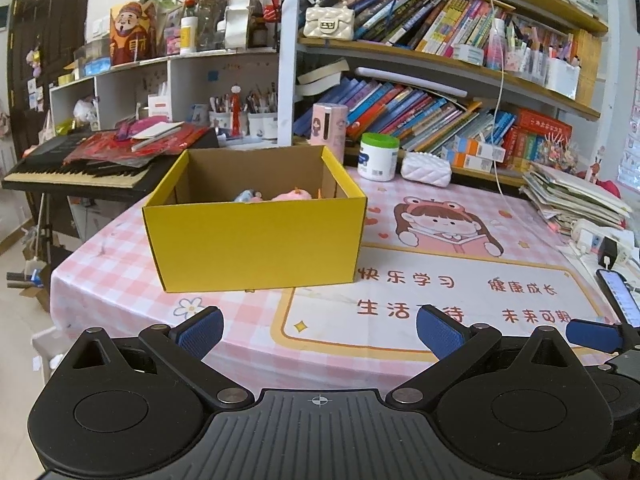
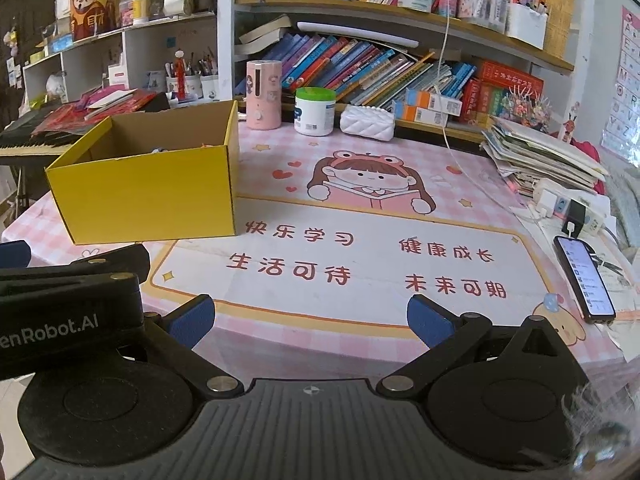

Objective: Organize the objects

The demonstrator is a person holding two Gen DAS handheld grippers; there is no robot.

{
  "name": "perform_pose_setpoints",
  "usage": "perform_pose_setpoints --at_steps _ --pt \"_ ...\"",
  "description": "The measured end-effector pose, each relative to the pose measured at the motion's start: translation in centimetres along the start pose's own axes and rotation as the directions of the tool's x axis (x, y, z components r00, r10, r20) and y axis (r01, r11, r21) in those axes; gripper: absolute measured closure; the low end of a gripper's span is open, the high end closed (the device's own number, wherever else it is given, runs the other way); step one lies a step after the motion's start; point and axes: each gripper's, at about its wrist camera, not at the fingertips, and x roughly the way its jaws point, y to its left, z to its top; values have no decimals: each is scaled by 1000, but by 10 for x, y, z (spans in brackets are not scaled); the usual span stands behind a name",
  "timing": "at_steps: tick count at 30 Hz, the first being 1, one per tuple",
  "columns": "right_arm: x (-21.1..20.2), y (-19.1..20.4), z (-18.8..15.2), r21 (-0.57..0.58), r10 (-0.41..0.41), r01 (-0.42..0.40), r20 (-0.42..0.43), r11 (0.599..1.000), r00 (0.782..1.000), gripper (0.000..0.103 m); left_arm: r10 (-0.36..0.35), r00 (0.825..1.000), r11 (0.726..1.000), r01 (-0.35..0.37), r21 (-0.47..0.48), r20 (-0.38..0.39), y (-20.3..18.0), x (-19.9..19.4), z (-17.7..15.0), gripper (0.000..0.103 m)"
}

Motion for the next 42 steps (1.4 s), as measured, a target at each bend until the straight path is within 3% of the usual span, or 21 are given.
perform_pose_setpoints --at_steps 42 --pt "-8 -28 -8 40 -64 65 -13 997 998 0 -42 999 999 43 30 -35 -27 3 2 0"
